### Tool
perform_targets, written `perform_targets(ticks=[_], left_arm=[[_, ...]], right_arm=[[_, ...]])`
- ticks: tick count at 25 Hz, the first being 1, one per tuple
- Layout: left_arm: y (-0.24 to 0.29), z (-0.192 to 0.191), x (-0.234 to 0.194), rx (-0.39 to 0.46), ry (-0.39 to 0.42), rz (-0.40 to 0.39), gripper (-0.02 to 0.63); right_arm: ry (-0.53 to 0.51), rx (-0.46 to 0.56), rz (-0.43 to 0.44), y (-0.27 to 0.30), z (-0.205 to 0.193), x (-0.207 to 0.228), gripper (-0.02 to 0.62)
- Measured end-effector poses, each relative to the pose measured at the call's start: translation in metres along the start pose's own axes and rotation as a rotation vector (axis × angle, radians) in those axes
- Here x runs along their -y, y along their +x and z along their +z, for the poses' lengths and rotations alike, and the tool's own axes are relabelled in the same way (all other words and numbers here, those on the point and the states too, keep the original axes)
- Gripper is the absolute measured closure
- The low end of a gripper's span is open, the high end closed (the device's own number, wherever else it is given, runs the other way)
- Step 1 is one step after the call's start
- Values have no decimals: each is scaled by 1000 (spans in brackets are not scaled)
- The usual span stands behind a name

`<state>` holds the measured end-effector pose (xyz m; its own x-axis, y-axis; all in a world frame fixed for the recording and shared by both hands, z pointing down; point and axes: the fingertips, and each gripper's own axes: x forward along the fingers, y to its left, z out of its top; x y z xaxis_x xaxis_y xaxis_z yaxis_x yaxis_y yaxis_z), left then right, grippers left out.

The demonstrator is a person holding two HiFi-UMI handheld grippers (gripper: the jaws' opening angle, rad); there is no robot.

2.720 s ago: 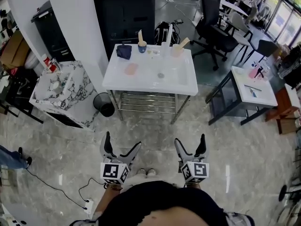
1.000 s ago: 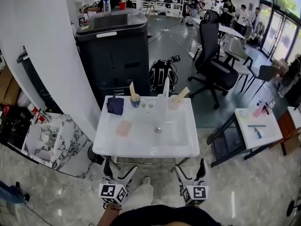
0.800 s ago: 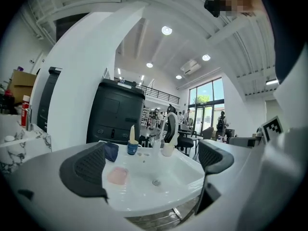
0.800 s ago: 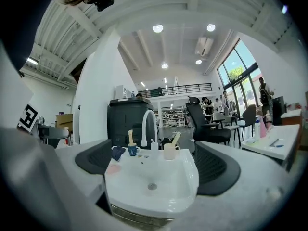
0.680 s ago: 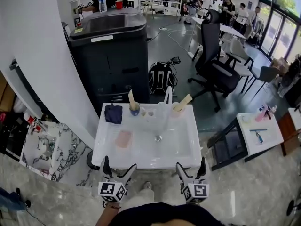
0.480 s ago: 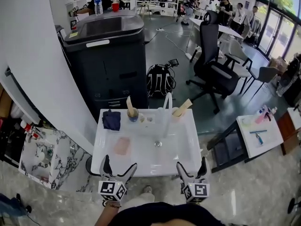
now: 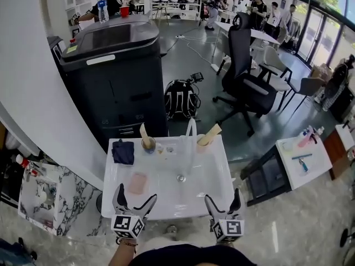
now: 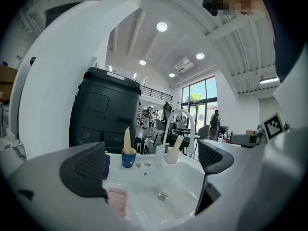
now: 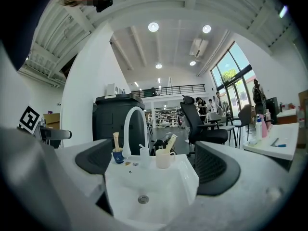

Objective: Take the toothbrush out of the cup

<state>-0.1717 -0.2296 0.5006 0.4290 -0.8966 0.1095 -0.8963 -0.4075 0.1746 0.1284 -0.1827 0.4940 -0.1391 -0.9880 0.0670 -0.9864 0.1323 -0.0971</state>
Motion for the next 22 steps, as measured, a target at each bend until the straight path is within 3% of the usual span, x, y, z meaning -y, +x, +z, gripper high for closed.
perform_targets(ticks=[11,15,22], left_arm=[[81,35,-17,97,56,70,34],[125,27,-28,70,84,60,34],[209,-6,-70,-27,40,68,34]], right_arm=[[5,-16,43,39,16,43,61],[-10,-36,58,58,19,60,61],[5,-64,38,80,23,86,61]])
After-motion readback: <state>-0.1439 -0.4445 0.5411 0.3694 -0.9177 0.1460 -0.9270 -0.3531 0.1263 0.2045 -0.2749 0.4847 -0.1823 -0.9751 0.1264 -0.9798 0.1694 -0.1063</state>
